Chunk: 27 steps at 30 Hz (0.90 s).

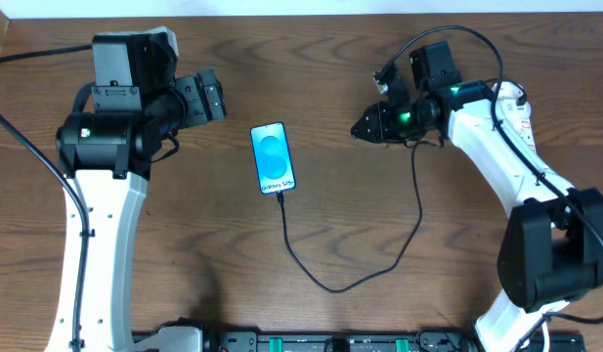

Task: Plug charger to phone and switch on socket
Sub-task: 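Release the phone and raise the left gripper away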

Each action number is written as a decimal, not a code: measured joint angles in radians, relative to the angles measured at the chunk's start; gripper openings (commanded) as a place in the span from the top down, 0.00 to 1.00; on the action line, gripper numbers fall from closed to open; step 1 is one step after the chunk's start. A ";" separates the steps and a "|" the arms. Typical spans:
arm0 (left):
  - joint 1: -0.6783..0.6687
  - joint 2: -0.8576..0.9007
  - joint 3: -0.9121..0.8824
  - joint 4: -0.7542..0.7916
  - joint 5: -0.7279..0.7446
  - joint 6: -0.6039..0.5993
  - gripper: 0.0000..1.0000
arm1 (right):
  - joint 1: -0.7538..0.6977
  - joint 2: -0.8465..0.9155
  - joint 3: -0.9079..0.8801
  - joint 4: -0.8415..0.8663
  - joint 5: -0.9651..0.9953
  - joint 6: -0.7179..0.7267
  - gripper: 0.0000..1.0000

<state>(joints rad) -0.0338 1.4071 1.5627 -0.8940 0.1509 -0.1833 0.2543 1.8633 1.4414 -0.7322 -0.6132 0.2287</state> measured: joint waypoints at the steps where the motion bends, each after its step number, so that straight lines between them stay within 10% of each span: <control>1: 0.000 0.000 0.000 0.000 0.000 0.000 0.03 | 0.000 -0.013 0.000 -0.010 0.027 -0.001 0.67; 27: 0.000 0.000 0.000 0.000 0.000 0.000 0.03 | -0.392 -0.310 0.002 -0.200 0.188 -0.036 0.99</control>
<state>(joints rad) -0.0338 1.4071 1.5627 -0.8940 0.1505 -0.1829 -0.1375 1.5532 1.4429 -0.9318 -0.4248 0.1928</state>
